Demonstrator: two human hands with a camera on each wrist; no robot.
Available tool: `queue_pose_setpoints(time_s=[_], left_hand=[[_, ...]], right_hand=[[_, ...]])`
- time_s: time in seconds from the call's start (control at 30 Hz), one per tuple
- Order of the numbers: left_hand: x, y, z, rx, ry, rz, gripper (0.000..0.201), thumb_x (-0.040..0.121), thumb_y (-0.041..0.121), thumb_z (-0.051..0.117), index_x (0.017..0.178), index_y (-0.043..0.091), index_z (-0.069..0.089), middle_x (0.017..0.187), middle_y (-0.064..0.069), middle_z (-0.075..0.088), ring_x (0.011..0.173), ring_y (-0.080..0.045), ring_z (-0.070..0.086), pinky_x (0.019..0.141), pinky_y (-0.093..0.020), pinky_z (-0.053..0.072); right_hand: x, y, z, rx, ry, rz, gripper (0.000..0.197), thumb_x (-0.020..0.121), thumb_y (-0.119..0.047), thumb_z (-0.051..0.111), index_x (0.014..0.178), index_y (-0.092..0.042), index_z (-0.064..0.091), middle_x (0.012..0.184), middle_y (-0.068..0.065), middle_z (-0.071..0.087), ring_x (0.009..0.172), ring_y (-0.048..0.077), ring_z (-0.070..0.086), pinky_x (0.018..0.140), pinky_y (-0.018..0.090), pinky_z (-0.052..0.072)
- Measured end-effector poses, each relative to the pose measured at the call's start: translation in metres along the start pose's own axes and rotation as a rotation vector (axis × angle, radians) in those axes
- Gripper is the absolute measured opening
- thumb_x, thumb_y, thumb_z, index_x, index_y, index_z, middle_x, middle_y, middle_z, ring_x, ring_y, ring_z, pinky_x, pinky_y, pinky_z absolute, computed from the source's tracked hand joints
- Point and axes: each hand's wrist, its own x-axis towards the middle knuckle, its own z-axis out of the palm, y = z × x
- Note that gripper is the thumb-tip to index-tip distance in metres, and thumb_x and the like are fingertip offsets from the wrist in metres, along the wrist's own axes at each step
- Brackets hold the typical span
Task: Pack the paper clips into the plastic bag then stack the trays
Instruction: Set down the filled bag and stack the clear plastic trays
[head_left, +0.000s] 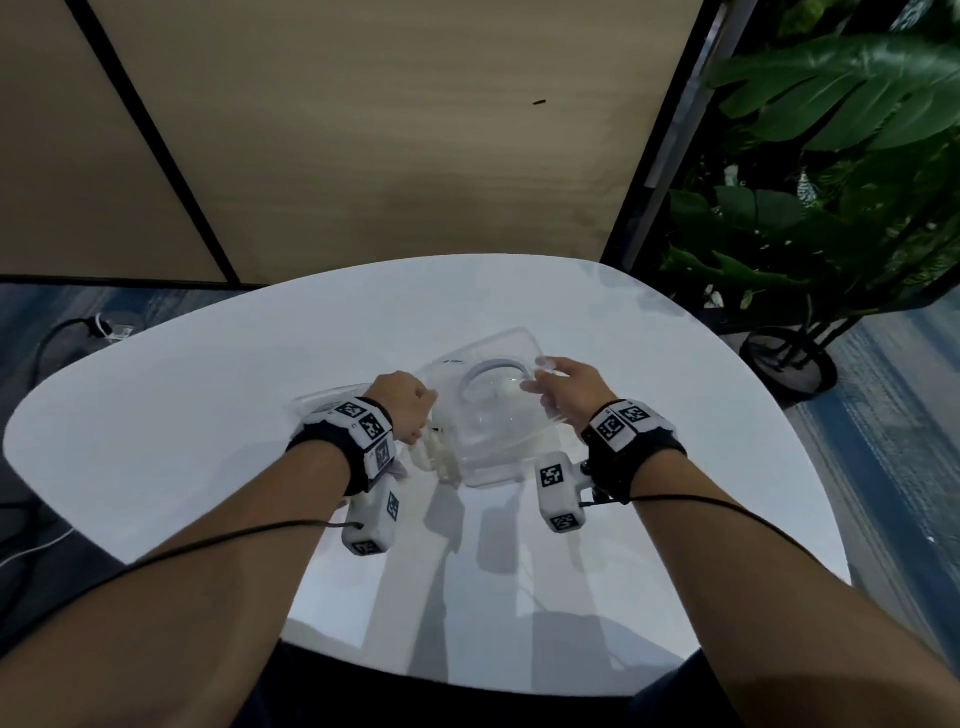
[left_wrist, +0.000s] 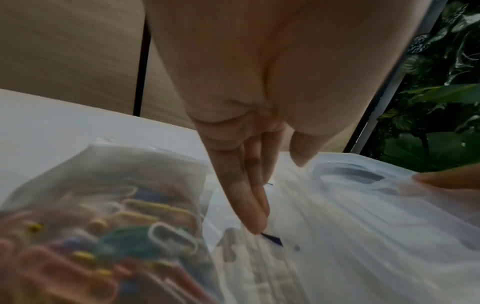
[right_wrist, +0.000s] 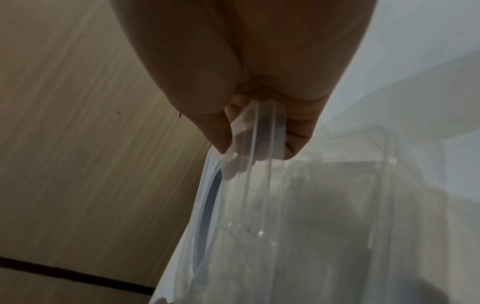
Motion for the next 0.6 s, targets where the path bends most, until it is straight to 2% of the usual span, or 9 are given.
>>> queue_pose_setpoints(time_s=[0.03,0.1,0.2,0.27,0.3,0.37,0.43,0.53,0.6], left_hand=[[-0.002,0.0,0.002,-0.019,-0.015,-0.008,0.038,0.102,0.028,0.051,0.095,-0.004,0.07,0.096,-0.029,0.074,0.071,-0.033,0.071,0.079,-0.044,0.063],[-0.001,-0.002,0.005,-0.013,-0.051,-0.013,0.043,0.1,0.029,0.056,0.098,-0.012,0.07,0.094,-0.027,0.075,0.076,-0.036,0.074,0.078,-0.046,0.063],[0.003,0.0,0.007,0.002,-0.098,-0.018,0.042,0.098,0.03,0.061,0.103,-0.011,0.069,0.093,-0.024,0.076,0.084,-0.037,0.076,0.078,-0.045,0.063],[0.004,0.003,0.008,-0.015,-0.111,-0.023,0.038,0.097,0.031,0.062,0.115,-0.003,0.064,0.097,-0.024,0.076,0.083,-0.035,0.076,0.078,-0.042,0.063],[0.005,0.004,0.008,-0.028,-0.106,-0.028,0.045,0.097,0.031,0.062,0.128,-0.001,0.058,0.097,-0.023,0.076,0.082,-0.033,0.075,0.078,-0.04,0.063],[0.007,0.008,0.008,-0.052,-0.076,-0.02,0.055,0.097,0.034,0.062,0.141,0.002,0.049,0.095,-0.018,0.077,0.081,-0.03,0.076,0.082,-0.04,0.063],[0.008,0.012,0.008,-0.064,-0.038,0.011,0.057,0.096,0.038,0.062,0.142,0.007,0.049,0.096,-0.015,0.077,0.082,-0.029,0.077,0.085,-0.04,0.062],[0.007,0.014,0.013,-0.05,-0.067,0.026,0.06,0.093,0.041,0.065,0.141,0.008,0.05,0.104,-0.012,0.075,0.081,-0.026,0.077,0.084,-0.04,0.062],[0.006,0.013,0.019,-0.063,-0.087,0.001,0.06,0.094,0.033,0.067,0.144,0.006,0.047,0.102,-0.015,0.075,0.082,-0.028,0.077,0.083,-0.041,0.063]], right_hand=[[0.001,0.001,0.004,-0.006,0.0,0.015,0.021,0.095,-0.011,0.055,0.116,-0.012,0.057,0.077,0.007,0.07,0.049,0.012,0.042,0.048,0.021,0.034],[0.003,0.003,0.008,-0.116,0.003,0.021,0.015,0.096,-0.014,0.052,0.11,-0.013,0.057,0.077,0.006,0.07,0.05,0.012,0.046,0.05,0.023,0.036],[0.009,0.006,0.005,-0.368,0.044,-0.024,0.017,0.093,-0.023,0.053,0.107,-0.018,0.06,0.085,0.007,0.074,0.058,0.016,0.055,0.06,0.03,0.047],[0.011,0.006,0.003,-0.391,0.079,-0.049,0.01,0.091,-0.021,0.055,0.096,-0.019,0.063,0.089,0.012,0.074,0.062,0.021,0.056,0.064,0.036,0.051],[0.01,0.005,0.001,-0.326,0.077,-0.047,0.009,0.093,-0.019,0.054,0.091,-0.019,0.063,0.088,0.014,0.072,0.06,0.021,0.054,0.06,0.035,0.049],[0.007,0.0,-0.003,-0.103,0.048,-0.009,0.01,0.098,-0.016,0.05,0.095,-0.015,0.059,0.078,0.009,0.065,0.052,0.015,0.045,0.049,0.026,0.038],[0.005,-0.005,-0.01,-0.008,0.046,-0.001,0.01,0.101,-0.015,0.047,0.102,-0.013,0.056,0.072,0.004,0.059,0.051,0.012,0.038,0.045,0.022,0.029],[0.01,0.0,-0.019,-0.104,0.087,-0.021,0.013,0.1,-0.021,0.048,0.109,-0.015,0.057,0.073,0.004,0.06,0.051,0.014,0.041,0.047,0.023,0.032],[0.01,0.009,-0.02,-0.228,0.106,-0.012,0.014,0.099,-0.023,0.049,0.109,-0.018,0.057,0.077,0.006,0.062,0.052,0.017,0.047,0.049,0.026,0.038]])
